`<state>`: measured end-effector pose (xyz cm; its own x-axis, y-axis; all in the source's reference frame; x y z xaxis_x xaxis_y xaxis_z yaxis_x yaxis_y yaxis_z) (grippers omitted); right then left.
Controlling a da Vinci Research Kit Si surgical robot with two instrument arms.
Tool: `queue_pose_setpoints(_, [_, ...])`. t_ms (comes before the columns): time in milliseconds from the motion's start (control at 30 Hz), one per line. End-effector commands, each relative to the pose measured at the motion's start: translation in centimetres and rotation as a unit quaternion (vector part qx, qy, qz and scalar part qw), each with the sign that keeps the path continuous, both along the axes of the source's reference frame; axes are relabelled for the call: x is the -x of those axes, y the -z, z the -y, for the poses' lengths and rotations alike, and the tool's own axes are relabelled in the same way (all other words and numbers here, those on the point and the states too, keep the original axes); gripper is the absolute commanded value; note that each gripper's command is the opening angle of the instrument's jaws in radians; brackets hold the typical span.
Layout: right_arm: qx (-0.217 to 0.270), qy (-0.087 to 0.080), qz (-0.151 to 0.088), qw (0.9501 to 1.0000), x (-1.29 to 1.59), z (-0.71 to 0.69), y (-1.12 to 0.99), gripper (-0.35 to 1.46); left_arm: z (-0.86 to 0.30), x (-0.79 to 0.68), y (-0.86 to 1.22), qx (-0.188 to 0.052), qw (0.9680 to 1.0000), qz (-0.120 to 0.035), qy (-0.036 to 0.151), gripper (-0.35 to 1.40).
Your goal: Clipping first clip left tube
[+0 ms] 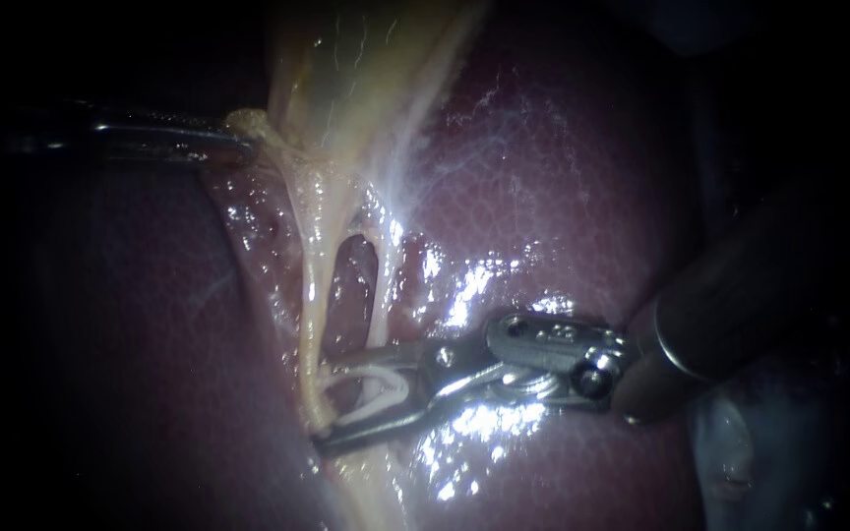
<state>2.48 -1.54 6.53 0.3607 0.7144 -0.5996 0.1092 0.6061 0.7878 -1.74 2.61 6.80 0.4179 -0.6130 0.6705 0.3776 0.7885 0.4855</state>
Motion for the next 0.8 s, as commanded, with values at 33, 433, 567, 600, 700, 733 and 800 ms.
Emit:
queue_pose_setpoints(33, [0.000,0.001,-0.001,1.0000,0.00,0.00,0.01,0.50,0.00,0.00,0.00,0.000,1.0000,0.000,0.000,-0.35])
queue_pose_setpoints(433, [-0.005,-0.002,-0.002,1.0000,0.15,-0.05,0.36,0.50,0.00,-0.01,0.00,0.000,1.0000,0.000,0.000,-0.35])
queue_pose_setpoints(567, [-0.009,-0.010,0.001,0.9999,0.30,-0.18,0.56,0.50,0.00,-0.01,0.00,0.000,1.0000,0.000,0.000,-0.35])
queue_pose_setpoints(600, [-0.009,-0.013,0.002,0.9999,0.34,-0.21,0.59,0.50,0.00,-0.01,0.00,0.000,1.0000,0.000,0.000,-0.35])
queue_pose_setpoints(700, [-0.011,-0.018,0.005,0.9998,0.44,-0.29,0.66,0.50,0.00,-0.01,0.00,0.000,1.0000,0.000,0.000,-0.35])
queue_pose_setpoints(733, [-0.011,-0.019,0.005,0.9997,0.47,-0.30,0.67,0.50,0.00,-0.01,0.00,0.000,1.0000,0.000,0.000,-0.35])
queue_pose_setpoints(800, [-0.010,-0.021,0.006,0.9997,0.52,-0.32,0.68,0.50,0.00,-0.01,0.00,0.000,1.0000,0.000,0.000,-0.35])
